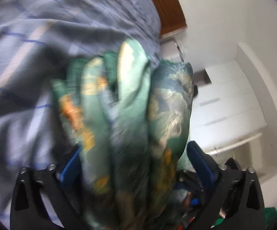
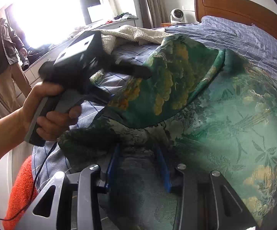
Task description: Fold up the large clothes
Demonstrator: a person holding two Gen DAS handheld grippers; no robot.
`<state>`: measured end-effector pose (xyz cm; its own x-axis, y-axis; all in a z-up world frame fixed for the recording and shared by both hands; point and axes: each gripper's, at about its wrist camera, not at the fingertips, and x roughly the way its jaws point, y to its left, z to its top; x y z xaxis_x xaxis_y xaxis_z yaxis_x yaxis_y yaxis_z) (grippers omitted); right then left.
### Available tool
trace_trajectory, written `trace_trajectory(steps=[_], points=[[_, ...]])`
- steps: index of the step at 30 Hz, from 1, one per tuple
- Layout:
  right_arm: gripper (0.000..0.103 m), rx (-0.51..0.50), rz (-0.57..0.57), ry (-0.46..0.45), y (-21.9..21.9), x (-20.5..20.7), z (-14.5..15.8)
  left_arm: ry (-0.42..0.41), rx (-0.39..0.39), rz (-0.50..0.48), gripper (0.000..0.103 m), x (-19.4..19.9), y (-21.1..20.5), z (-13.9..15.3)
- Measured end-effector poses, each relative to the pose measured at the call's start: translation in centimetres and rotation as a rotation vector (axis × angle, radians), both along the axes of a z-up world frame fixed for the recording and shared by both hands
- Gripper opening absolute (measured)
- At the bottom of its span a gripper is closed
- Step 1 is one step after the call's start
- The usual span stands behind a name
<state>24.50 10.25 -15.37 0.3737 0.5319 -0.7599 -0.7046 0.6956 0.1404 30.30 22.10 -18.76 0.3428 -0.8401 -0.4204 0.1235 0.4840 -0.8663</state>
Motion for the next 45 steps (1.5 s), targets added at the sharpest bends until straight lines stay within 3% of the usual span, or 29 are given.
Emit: trace_trajectory(steps=[1, 4, 5, 10, 13, 14, 16, 17, 19, 21, 24, 26, 29, 31, 32, 35, 37, 41, 45], points=[[0.04, 0.001, -0.004, 0.002, -0.1, 0.1, -0.1, 0.012, 0.03, -0.022, 0.102, 0.7, -0.8, 0.0], [0.04, 0.016, -0.021, 0.015, -0.4, 0.4, -0.3, 0.081, 0.28, -0.086, 0.103, 3.3, -4.5, -0.3], [0.04, 0.016, -0.025, 0.025, -0.4, 0.5, -0.3, 0.091, 0.304, -0.084, 0.103, 3.6, -4.9, -0.3], [0.043, 0.053, -0.047, 0.067, -1.8, -0.1, 1.9, 0.083, 0.289, -0.059, 0.098, 3.3, -4.1, -0.5], [0.065, 0.172, -0.096, 0.107, -6.3, -0.9, 4.1, 0.061, 0.283, -0.036, 0.097, 3.0, -4.1, -0.6], [0.073, 0.201, -0.156, 0.092, -8.7, -1.1, 4.7, 0.056, 0.283, -0.034, 0.097, 3.0, -4.2, -0.6], [0.081, 0.233, -0.306, 0.069, -13.9, -1.0, 4.7, 0.052, 0.276, -0.032, 0.097, 2.8, -4.2, -0.8], [0.081, 0.24, -0.374, 0.086, -16.4, -0.6, 4.0, 0.051, 0.274, -0.031, 0.097, 2.9, -4.3, -0.8], [0.082, 0.237, -0.467, 0.211, -20.2, 0.8, 1.8, 0.048, 0.274, -0.031, 0.097, 2.4, -3.7, -0.6], [0.082, 0.33, -0.468, 0.37, -22.3, 1.9, -0.6, 0.046, 0.27, -0.032, 0.098, 1.6, -3.2, -0.9], [0.082, 0.404, -0.422, 0.394, -21.8, 3.9, -1.6, 0.048, 0.266, -0.033, 0.098, 0.6, -2.5, -1.2], [0.092, 0.434, -0.41, 0.416, -21.0, 6.1, -2.6, 0.054, 0.257, -0.025, 0.098, 0.5, -2.3, -1.3], [0.095, 0.441, -0.403, 0.495, -19.6, 8.9, -5.8, 0.056, 0.243, 0.001, 0.095, 0.5, -2.1, -1.7], [0.092, 0.412, -0.398, 0.456, -18.9, 9.1, -5.9, 0.046, 0.266, 0.008, 0.086, -0.1, -2.2, -1.4], [0.08, 0.388, -0.403, 0.423, -18.6, 8.7, -5.3, 0.041, 0.268, 0.014, 0.079, -0.6, -2.1, -1.2], [0.067, 0.297, -0.386, 0.279, -17.3, 6.1, -2.4, 0.008, 0.248, 0.04, 0.065, -2.7, -2.1, 0.2], [0.064, 0.301, -0.362, 0.219, -17.0, 4.7, -0.4, -0.03, 0.224, 0.065, 0.06, -4.3, -2.1, 1.8], [0.064, 0.417, -0.294, 0.139, -18.4, 2.8, 3.7, -0.127, 0.161, 0.091, 0.059, -6.6, -3.3, 6.5], [0.064, 0.47, -0.259, 0.055, -22.3, 4.3, 7.7, -0.215, 0.148, 0.082, 0.059, -4.6, -6.7, 10.8]])
